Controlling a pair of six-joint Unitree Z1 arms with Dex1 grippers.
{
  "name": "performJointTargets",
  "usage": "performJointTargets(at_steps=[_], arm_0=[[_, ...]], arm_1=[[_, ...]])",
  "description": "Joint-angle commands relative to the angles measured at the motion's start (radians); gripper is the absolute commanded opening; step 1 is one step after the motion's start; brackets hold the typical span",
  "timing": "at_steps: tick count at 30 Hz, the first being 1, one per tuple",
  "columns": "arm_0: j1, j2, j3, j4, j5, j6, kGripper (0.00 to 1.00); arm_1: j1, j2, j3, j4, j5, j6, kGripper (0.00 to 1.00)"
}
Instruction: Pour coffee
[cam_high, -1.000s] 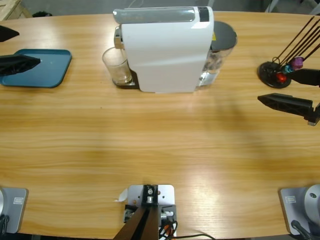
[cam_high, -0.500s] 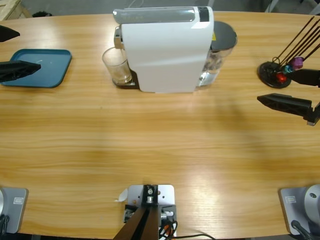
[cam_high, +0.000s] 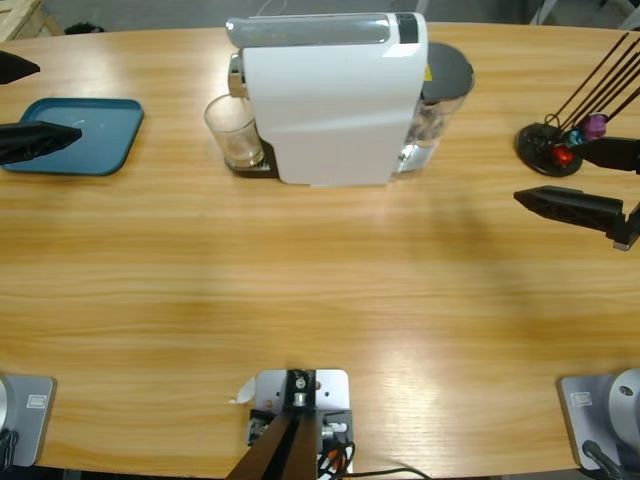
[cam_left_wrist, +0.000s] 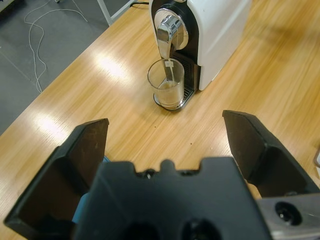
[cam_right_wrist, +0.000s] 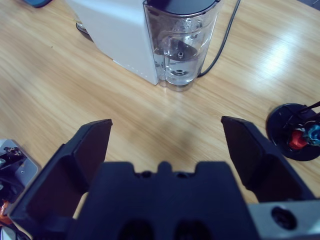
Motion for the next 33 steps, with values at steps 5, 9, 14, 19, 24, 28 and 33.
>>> performJointTargets(at_steps=[5, 9, 14, 19, 24, 28, 33], arm_0=[[-0.008, 0.01, 0.028, 0.008, -0.014, 0.008, 0.982], [-0.008, 0.012, 0.029, 0.008, -0.014, 0.005, 0.982], [-0.008, 0.012, 0.026, 0.008, -0.013, 0.003, 0.982], [-0.008, 0.015, 0.026, 0.008, -0.012, 0.003, 0.982], [-0.008, 0.016, 0.028, 0.008, -0.012, 0.003, 0.982], [-0.008, 0.022, 0.026, 0.008, -0.012, 0.005, 0.982], [-0.008, 0.027, 0.026, 0.007, -0.011, 0.007, 0.982]], arm_1=[[0.002, 0.028, 0.039, -0.013, -0.004, 0.014, 1.0], [0.002, 0.027, 0.039, -0.013, -0.004, 0.014, 1.0], [0.002, 0.03, 0.04, -0.016, -0.004, 0.014, 1.0], [0.002, 0.03, 0.043, -0.019, -0.004, 0.014, 1.0], [0.002, 0.033, 0.044, -0.021, -0.004, 0.014, 1.0], [0.002, 0.03, 0.045, -0.022, -0.004, 0.014, 1.0], [0.002, 0.032, 0.045, -0.022, -0.004, 0.014, 1.0]])
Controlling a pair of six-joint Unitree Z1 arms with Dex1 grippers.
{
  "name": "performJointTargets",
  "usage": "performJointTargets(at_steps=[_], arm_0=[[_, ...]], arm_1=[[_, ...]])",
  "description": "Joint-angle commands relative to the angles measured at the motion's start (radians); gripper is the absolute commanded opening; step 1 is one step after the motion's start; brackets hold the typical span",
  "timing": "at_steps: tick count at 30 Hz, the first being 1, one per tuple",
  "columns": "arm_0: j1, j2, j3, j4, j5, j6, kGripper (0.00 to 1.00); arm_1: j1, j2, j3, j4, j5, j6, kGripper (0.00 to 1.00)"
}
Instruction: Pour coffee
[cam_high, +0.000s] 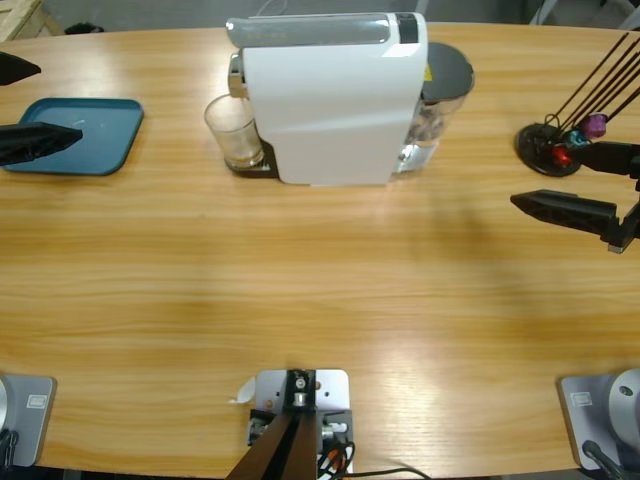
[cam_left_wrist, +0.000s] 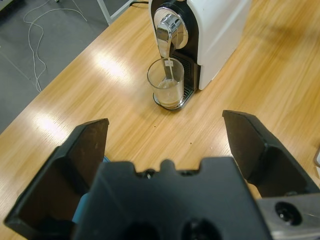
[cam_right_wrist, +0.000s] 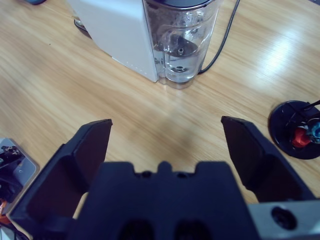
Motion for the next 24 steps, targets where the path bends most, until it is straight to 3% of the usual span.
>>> performJointTargets(at_steps=[1, 24], arm_0=[[-0.008, 0.025, 0.025, 0.007, -0.012, 0.007, 0.982], [-0.008, 0.014, 0.026, 0.008, -0.009, 0.003, 0.982]], arm_1=[[0.002, 0.027, 0.029, -0.01, -0.004, 0.01, 1.0], [0.002, 0.022, 0.032, -0.013, -0.005, 0.012, 1.0]])
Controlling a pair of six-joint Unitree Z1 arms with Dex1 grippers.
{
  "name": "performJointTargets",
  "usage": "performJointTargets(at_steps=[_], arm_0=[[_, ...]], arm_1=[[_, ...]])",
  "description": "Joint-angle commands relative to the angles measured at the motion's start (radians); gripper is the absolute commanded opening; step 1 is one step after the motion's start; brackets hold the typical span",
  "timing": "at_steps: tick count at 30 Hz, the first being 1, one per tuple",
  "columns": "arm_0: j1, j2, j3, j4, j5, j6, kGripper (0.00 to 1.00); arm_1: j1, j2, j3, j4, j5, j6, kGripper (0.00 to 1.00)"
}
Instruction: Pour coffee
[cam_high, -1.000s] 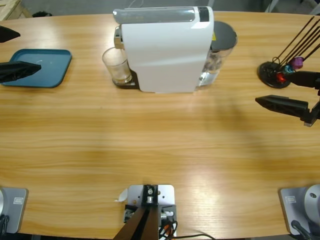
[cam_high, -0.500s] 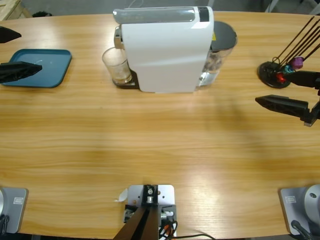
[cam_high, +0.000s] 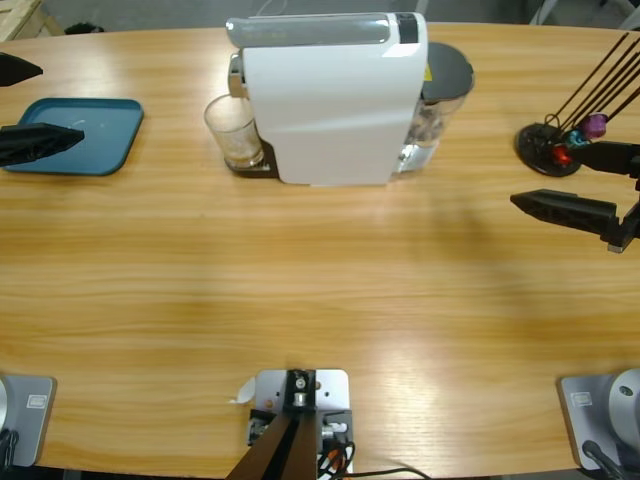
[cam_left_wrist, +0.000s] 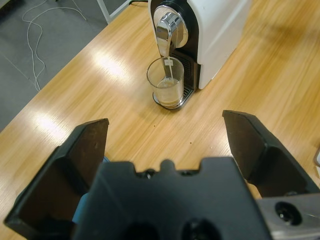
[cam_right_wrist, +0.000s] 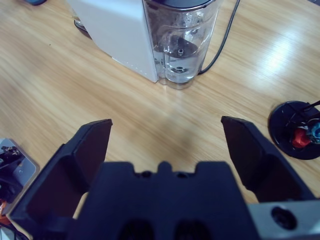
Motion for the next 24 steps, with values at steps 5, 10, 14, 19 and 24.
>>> performJointTargets(at_steps=[5, 10, 14, 19, 24], arm_0=[[-0.008, 0.002, 0.031, 0.01, -0.012, 0.003, 0.982], [-0.008, 0.003, 0.031, 0.01, -0.014, 0.003, 0.982], [-0.008, 0.003, 0.031, 0.01, -0.014, 0.003, 0.982], [-0.008, 0.006, 0.034, 0.009, -0.013, 0.003, 0.982], [-0.008, 0.009, 0.04, 0.008, -0.012, 0.003, 0.982]], arm_1=[[0.002, 0.019, 0.032, -0.01, -0.004, 0.013, 1.0], [0.002, 0.018, 0.033, -0.01, -0.004, 0.014, 1.0], [0.002, 0.019, 0.033, -0.012, -0.004, 0.015, 1.0], [0.002, 0.022, 0.035, -0.015, -0.006, 0.016, 1.0], [0.002, 0.022, 0.035, -0.015, -0.006, 0.016, 1.0]])
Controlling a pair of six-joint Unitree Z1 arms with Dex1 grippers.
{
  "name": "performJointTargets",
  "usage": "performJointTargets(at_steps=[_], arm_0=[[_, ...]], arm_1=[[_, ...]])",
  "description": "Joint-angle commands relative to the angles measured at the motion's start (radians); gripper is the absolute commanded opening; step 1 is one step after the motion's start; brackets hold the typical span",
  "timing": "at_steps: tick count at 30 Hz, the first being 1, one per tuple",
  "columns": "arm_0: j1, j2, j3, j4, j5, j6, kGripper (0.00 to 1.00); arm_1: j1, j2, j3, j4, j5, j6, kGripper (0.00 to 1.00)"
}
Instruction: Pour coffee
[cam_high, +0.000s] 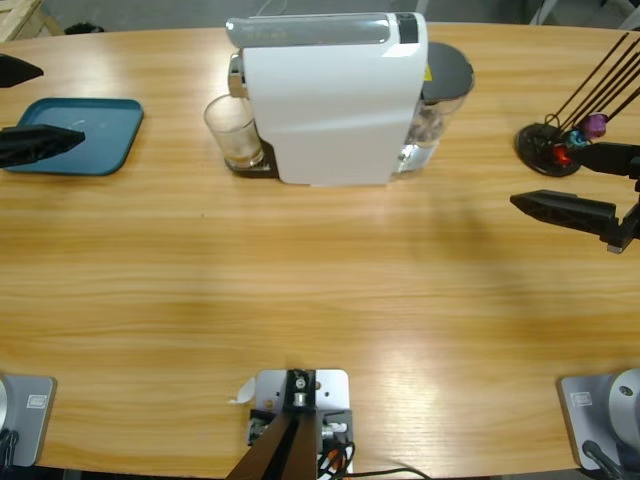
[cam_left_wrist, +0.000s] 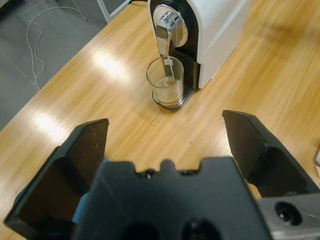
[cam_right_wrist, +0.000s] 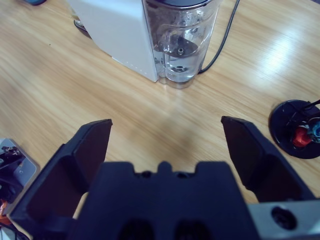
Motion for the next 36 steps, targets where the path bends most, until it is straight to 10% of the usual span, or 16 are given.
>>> performJointTargets(at_steps=[1, 36], arm_0=[[-0.008, 0.01, 0.037, 0.008, -0.012, 0.003, 0.982], [-0.008, 0.045, 0.049, 0.007, -0.027, 0.014, 0.986]], arm_1=[[0.002, 0.022, 0.032, -0.014, -0.006, 0.011, 1.0], [0.002, 0.036, 0.037, -0.023, -0.007, 0.016, 1.0]])
